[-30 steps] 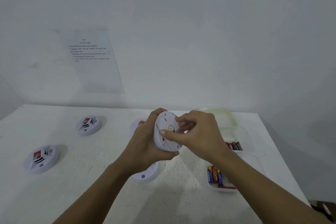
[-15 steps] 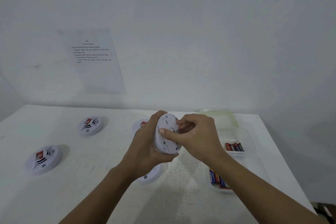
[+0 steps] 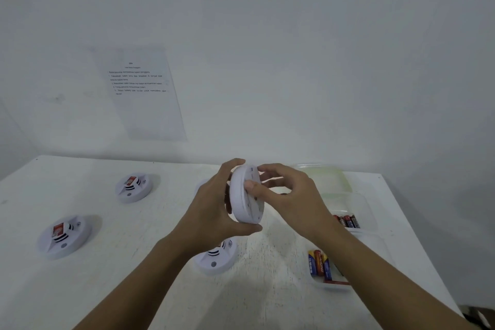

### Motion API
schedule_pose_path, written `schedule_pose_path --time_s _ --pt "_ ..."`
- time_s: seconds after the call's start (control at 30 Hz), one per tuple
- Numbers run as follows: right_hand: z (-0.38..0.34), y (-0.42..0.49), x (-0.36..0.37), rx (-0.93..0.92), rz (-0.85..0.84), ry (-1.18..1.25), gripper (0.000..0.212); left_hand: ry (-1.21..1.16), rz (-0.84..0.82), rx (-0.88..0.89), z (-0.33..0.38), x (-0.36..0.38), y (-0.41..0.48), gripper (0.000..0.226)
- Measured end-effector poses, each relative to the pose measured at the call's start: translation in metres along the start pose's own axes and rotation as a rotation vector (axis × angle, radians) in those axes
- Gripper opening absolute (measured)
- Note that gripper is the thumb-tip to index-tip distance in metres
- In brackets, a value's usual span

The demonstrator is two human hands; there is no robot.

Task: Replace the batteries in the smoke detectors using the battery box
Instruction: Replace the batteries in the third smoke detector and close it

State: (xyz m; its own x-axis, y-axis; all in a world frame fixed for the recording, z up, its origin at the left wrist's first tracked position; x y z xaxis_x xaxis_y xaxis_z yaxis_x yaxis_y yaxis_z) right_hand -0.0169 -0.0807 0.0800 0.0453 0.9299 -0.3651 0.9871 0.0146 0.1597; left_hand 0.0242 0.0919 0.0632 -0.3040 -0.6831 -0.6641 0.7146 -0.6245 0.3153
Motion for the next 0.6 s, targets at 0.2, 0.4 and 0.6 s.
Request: schedule_pose_path --time_s 0.2,0.4,0.6 --pt "-0.003 -0.002 0.006 0.099 -0.068 0.129 0.063 0.053 0.015 -0.049 0.005 0.000 -0.008 0.092" --pt "0.006 -0.002 0.010 0.184 -0.099 0.592 0.025 0.060 0.084 -0.111 0.008 -0.006 -0.017 0.082" --pt "0.007 -0.005 0.021 0.121 -0.105 0.907 0.035 -0.160 0.079 -0.184 0.000 -0.005 -0.023 0.078"
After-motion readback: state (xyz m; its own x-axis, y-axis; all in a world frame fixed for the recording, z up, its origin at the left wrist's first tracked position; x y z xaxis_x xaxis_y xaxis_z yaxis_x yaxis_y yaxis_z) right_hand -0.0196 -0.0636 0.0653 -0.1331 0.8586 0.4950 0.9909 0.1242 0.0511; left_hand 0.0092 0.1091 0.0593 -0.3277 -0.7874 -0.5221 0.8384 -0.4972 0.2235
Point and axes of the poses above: each hand's wrist, its own y-axis towards the middle knuckle, its own x-axis out of the palm, z = x × y, the point moved 3 cm from there along y, towards the middle knuckle, and after that the axes turned 8 degrees about -z, right-handed, at the moved point
